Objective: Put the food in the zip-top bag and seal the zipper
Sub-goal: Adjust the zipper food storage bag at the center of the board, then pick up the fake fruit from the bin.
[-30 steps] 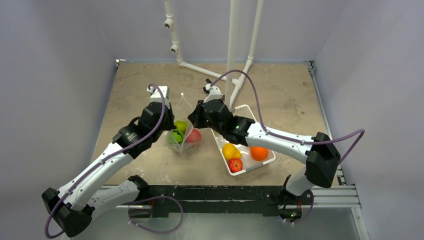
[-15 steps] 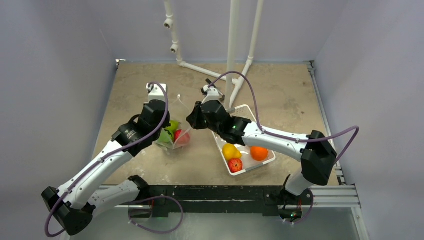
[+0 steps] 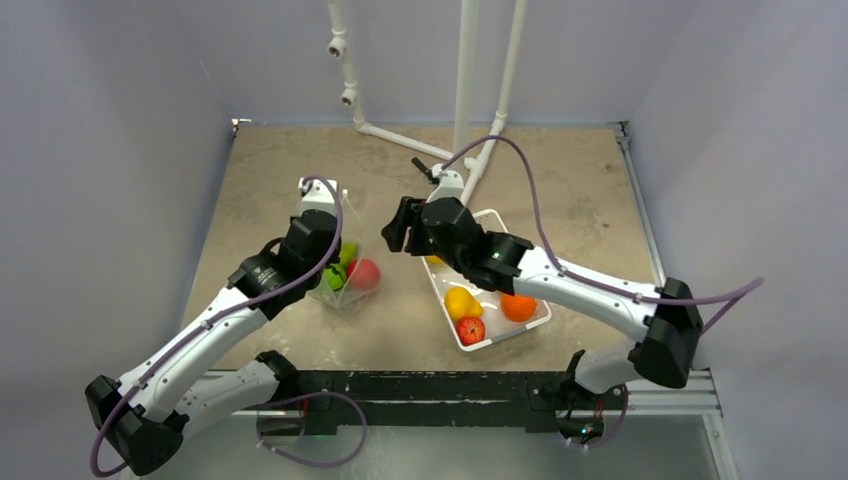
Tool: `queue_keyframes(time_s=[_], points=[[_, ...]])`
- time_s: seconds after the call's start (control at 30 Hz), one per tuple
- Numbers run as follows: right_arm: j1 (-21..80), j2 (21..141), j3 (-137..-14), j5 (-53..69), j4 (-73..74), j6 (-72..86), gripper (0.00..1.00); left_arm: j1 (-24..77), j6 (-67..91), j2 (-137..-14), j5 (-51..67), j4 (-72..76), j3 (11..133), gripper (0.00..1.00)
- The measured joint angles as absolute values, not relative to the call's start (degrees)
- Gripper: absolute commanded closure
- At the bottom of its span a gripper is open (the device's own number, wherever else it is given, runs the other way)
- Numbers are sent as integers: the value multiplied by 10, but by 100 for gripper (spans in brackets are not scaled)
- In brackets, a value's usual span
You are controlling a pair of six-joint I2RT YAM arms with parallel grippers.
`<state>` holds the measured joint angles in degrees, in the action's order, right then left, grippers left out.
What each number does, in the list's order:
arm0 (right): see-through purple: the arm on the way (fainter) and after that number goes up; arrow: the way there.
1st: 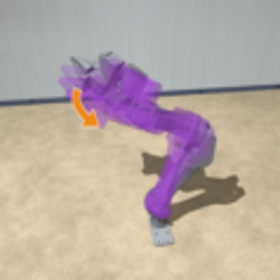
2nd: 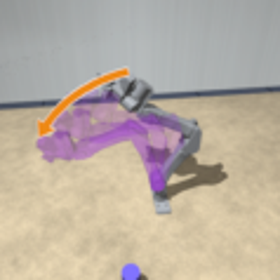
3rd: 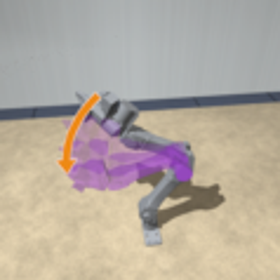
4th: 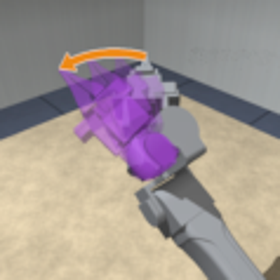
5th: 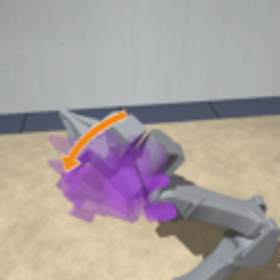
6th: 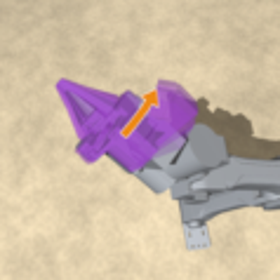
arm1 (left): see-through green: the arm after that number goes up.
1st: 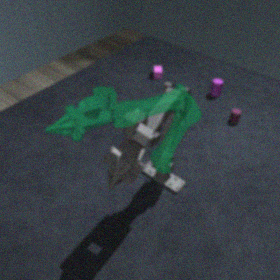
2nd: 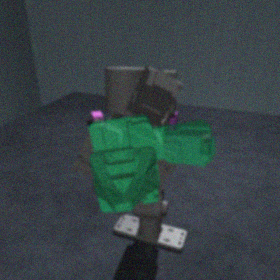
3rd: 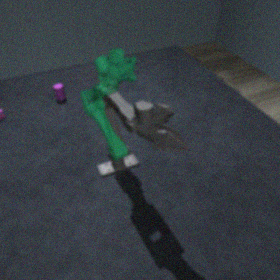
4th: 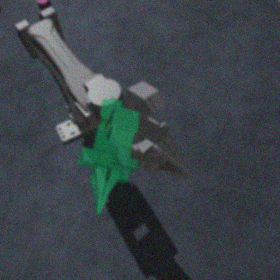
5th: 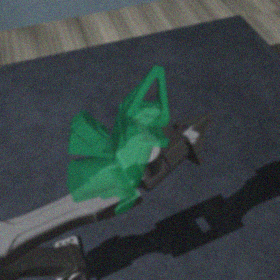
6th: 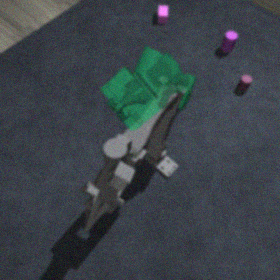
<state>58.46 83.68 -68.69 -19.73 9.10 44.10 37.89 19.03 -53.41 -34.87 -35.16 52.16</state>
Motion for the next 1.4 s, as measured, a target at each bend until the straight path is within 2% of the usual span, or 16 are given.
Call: queue_keyframes(time_s=[0.47, 0.5, 0.63, 1.0, 1.4], points=[[556, 739, -690, -300, 291, 474, 35, 379, 184, -514, -328, -348, 516, 100], [554, 734, -684, -301, 299, 474, 30, 379, 184, -512, -328, -348, 516, 100], [546, 718, -649, -297, 329, 521, 27, 379, 184, -505, -326, -347, 516, 100], [544, 721, -561, -259, 368, 616, 26, 379, 184, -502, -321, -348, 516, 100], [544, 762, -522, -229, 363, 637, 24, 379, 184, -502, -317, -347, 515, 100]])
